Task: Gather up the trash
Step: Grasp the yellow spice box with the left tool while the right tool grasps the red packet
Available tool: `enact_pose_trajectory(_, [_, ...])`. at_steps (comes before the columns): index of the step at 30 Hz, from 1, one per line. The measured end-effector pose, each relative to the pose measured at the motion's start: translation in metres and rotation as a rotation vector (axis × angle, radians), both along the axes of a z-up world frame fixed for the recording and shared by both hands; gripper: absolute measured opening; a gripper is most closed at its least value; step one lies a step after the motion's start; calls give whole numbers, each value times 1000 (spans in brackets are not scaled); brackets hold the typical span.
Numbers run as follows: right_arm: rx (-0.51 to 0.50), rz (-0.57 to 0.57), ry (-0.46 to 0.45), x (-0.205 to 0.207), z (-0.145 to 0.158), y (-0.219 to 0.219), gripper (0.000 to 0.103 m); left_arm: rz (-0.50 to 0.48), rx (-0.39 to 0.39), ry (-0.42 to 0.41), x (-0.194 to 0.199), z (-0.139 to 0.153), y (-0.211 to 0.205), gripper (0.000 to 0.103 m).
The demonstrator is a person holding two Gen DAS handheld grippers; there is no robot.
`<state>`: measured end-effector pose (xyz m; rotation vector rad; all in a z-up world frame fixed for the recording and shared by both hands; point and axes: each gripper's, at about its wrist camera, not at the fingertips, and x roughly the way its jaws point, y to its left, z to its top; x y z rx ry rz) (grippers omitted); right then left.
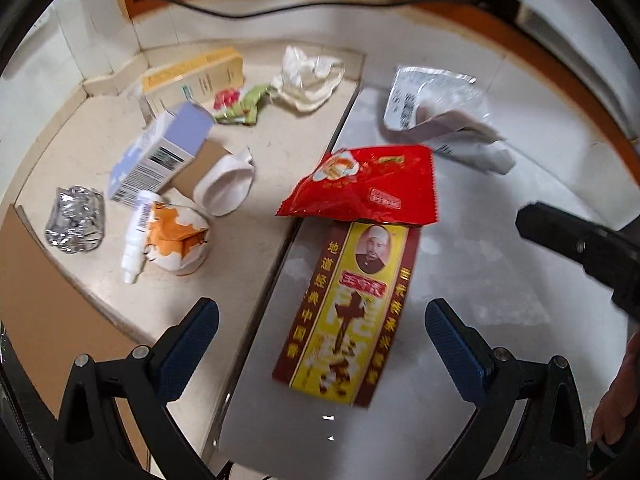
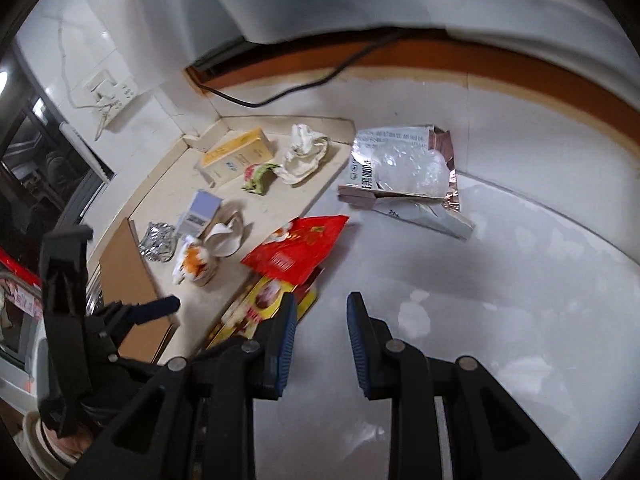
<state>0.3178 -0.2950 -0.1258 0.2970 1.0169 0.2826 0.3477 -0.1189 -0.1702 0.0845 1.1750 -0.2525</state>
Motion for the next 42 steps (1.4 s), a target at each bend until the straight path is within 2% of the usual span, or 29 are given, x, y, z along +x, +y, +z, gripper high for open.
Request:
enact_pose_trajectory(3, [30, 8, 27, 17, -12, -3, 26, -1, 20, 26, 6, -12, -6, 102])
enact_pose_trajectory(5, [53, 15, 45, 28, -19, -3, 26, 9, 31, 31, 9, -18, -7, 98])
enact_pose_trajectory(8, [71, 31, 66, 41, -28, 1, 26, 33, -14, 72, 13, -26, -4, 93])
enact_pose_trajectory(10, [84, 39, 79, 48, -35, 4, 26, 42, -38, 89, 15, -29, -3, 83])
enact_pose_trajectory(12, [107, 43, 95, 57, -41, 8, 26, 49, -28, 99, 18, -32, -4, 73])
enact_pose_trajectory(18, [201, 35, 145, 78, -62, 18, 26, 41, -13, 74, 16, -35, -9, 67])
enact_pose_trajectory(21, [214, 39, 110, 80, -64, 25, 23, 51, -24, 69, 13, -34, -5, 64])
enact_pose_trajectory(22, [209, 45, 94, 79, -62, 27, 17, 55, -28, 71, 11, -33, -3, 64])
enact_pose_trajectory(23, [202, 56, 81, 78, -61, 29, 7, 60, -32, 73, 10, -33, -1, 64])
enact_pose_trajectory(31, [131, 72, -58, 50, -32, 29, 2, 69, -39, 42, -11, -22, 3, 62])
enact_pose_trajectory(42, [38, -1, -121, -15, -4, 15, 2, 55, -72, -11, -68, 7, 20, 60])
